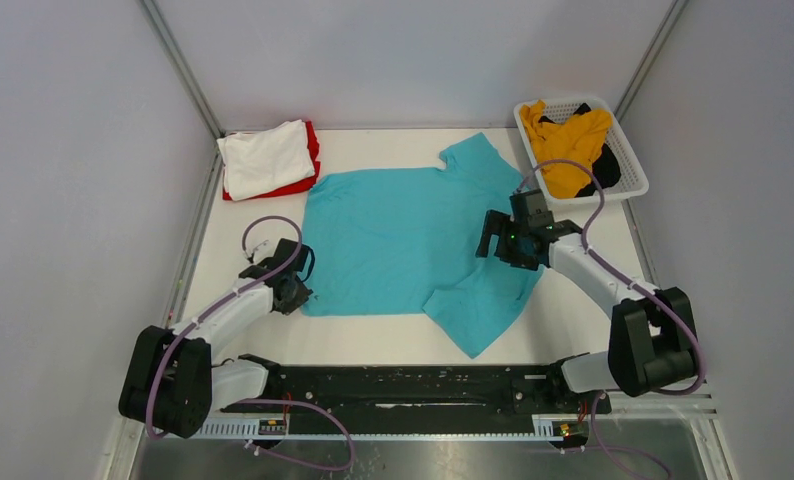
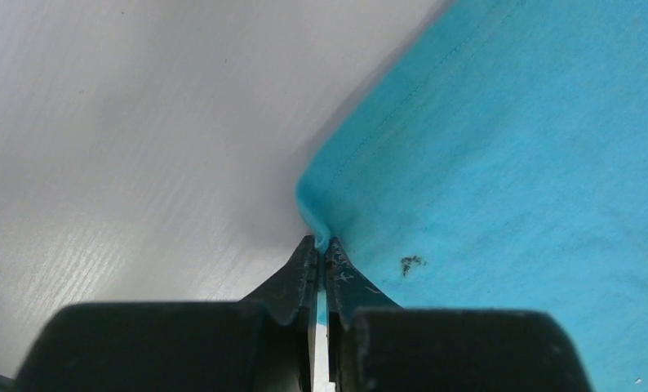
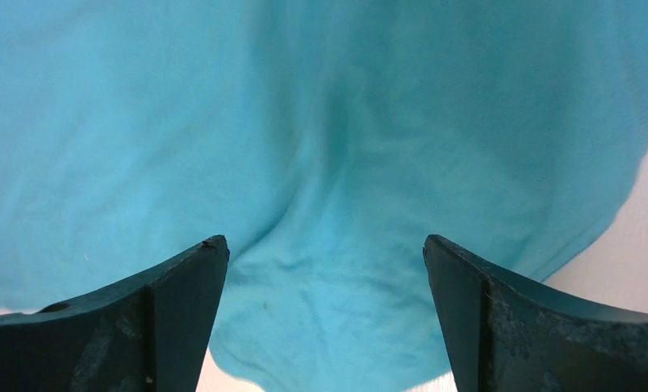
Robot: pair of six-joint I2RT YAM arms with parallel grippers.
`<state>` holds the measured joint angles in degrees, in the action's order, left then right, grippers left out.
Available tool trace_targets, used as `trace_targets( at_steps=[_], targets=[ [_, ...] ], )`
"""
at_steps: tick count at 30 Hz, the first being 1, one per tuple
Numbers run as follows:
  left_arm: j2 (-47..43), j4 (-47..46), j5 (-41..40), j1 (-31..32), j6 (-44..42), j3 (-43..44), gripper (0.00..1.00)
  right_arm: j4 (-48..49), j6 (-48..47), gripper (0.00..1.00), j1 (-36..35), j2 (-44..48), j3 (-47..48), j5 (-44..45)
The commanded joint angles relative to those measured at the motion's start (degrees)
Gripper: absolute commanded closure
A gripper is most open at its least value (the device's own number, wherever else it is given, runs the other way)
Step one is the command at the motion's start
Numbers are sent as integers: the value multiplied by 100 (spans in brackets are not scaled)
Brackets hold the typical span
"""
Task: Fold and stack the t-shirts
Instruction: Grab the side of the flattened tshirt closest away from the robot with both arms
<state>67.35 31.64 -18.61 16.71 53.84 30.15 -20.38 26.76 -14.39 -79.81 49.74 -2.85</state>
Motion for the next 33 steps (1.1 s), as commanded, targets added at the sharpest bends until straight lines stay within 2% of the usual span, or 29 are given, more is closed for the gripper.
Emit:
trace_targets(
  at_steps=[1, 7, 11, 14, 18, 23, 26, 29, 33],
  targets=[
    [-126, -127, 15, -16, -295, 94, 100, -768, -188, 3, -943, 370, 23, 527],
    [-271, -437, 197, -17, -502, -66, 100, -1405, -134, 13, -2564, 581, -485, 330],
    [-397, -522, 284, -14, -534, -115, 100, -1686, 51, 22, -3257, 309, -497, 303],
    [-555, -556, 246, -16, -529, -220, 100, -1772, 35, 25, -3733, 232, -501, 303],
    [-691, -519, 256, -11, -495, -256, 100, -1714, -6, 30, -4020, -137, -572, 12],
    [-848, -386, 234, -13, -403, -297, 100, -1353, 100, 37, -4054, -648, -760, 141],
    [-1030, -229, 139, -15, -298, -332, 100, -1357, 267, 48, -4054, -831, -841, 323],
    [-1289, 36, 89, -11, -89, -371, 100, -1439, 424, 73, -4060, -787, -1046, 362],
    [-1993, 485, 83, -12, 343, -606, 100, -1529, 544, 98, -4250, -279, -1413, -220]
  ],
)
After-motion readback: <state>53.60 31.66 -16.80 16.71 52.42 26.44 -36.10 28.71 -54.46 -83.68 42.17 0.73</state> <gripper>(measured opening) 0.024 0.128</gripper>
